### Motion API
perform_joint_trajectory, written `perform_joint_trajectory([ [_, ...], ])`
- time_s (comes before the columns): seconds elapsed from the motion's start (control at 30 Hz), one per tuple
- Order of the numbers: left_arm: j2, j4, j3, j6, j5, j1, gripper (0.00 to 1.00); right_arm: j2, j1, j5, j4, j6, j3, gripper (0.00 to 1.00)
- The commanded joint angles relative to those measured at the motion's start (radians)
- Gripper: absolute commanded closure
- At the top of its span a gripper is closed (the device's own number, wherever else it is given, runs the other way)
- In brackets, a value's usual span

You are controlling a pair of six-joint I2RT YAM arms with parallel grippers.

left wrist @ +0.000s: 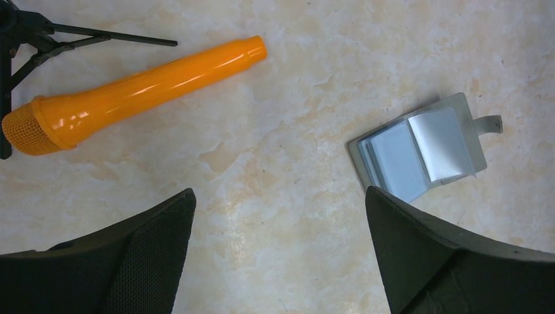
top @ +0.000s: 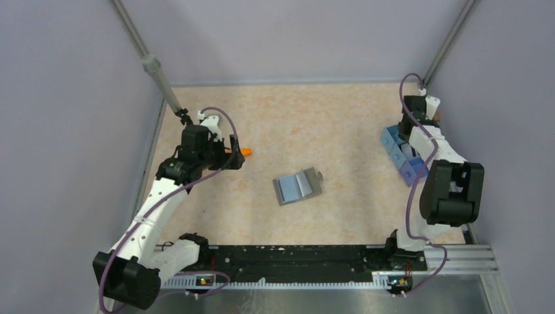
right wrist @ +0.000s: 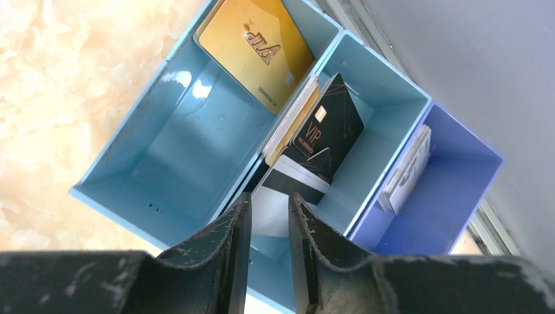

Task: Put the credit cards into the card holder
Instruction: Pick up the credit card from the storage box.

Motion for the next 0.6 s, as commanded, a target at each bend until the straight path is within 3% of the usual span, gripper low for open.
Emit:
perform_joint_trajectory([
  [0.0,0.004,0.032,-0.004,0.018,0.006,0.005,0.01,0.048,-0.026,-0.044,0.045,0.006,0.045,0.72],
  [0.3,0.01,0.031,-0.005,0.02,0.005,0.005,0.01,0.118,-0.086,-0.133,0.082,0.026,0.079,0.66],
  [0.57,0.017,0.03,-0.004,0.02,0.006,0.005,0.01,0.087,-0.111,-0.193,0.094,0.033,0.093,0.65],
])
